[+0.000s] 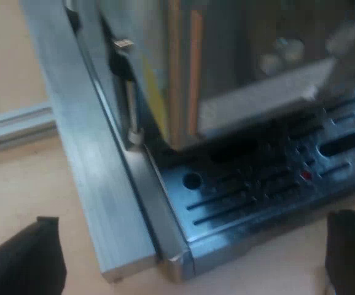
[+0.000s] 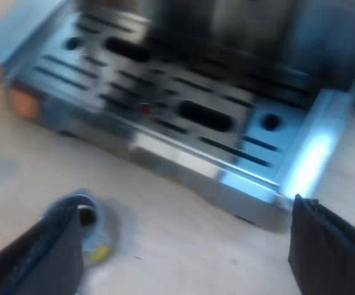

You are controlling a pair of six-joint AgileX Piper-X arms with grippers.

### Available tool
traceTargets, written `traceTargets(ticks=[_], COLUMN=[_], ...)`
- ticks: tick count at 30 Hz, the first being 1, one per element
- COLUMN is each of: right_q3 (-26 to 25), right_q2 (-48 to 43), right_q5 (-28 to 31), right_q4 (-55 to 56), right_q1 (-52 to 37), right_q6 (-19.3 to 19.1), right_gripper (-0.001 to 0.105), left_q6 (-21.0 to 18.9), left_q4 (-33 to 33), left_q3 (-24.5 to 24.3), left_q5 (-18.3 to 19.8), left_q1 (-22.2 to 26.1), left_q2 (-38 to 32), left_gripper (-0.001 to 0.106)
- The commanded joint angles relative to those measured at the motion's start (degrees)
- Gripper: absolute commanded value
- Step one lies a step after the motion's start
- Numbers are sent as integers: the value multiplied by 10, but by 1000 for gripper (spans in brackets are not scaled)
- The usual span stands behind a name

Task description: Grind coffee beans and then tamp

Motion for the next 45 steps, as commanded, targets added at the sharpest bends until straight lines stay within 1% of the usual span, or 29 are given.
traceTargets(ticks=[1, 4, 7, 9, 10, 11, 14, 18, 20, 22, 24, 26, 29, 32, 34, 37, 40, 45], right_q3=[-5, -5, -5, -5, -5, -5, -5, -5, -5, -5, -5, -5, -5, -5, -5, -5, -5, -5], right_q2=[-39, -71, -94, -106, -114, -120, -134, -145, -152, -157, -165, -180, -204, -236, -259, -297, -338, -404], right_q5=[-2, -2, -4, -21, -42, -60, -78, -79, -79, -77, -75, -74, -74, -63, -51, -40, -40, -40], right_q4=[45, 83, 120, 139, 145, 149, 157, 169, 177, 183, 189, 194, 201, 202, 202, 202, 202, 202], right_q1=[-50, -115, -186, -233, -263, -287, -348, -409, -442, -459, -474, -486, -487, -487, -487, -487, -487, -487], right_q6=[-6, -15, -27, -36, -48, -56, -71, -86, -104, -118, -122, -128, -144, -153, -153, -153, -153, -152], right_gripper=[71, 71, 71, 71, 71, 71, 71, 71, 71, 71, 71, 71, 71, 71, 71, 71, 71, 71], left_q6=[-8, -8, -8, 0, 5, 5, 4, 11, 25, 29, 31, 31, 31, 36, 44, 45, 45, 45], left_q4=[2, 2, 14, 23, 29, 35, 40, 40, 42, 49, 59, 75, 90, 110, 124, 149, 169, 186], left_q3=[-14, -15, -15, -15, -15, -15, -15, -15, -15, -15, -15, -15, -15, -15, -15, -15, -15, -15], left_q5=[18, 20, 20, 20, 11, -8, -51, -54, -54, -54, -59, -72, -82, -84, -84, -84, -84, -84], left_q1=[34, 63, 66, 66, 66, 66, 65, 65, 65, 65, 65, 65, 65, 65, 65, 65, 65, 65], left_q2=[-4, -4, -4, -4, -4, -6, -20, -46, -66, -83, -97, -116, -140, -169, -189, -224, -267, -350], left_gripper=[87, 87, 87, 87, 87, 87, 87, 87, 87, 87, 87, 87, 87, 87, 87, 87, 87, 87])
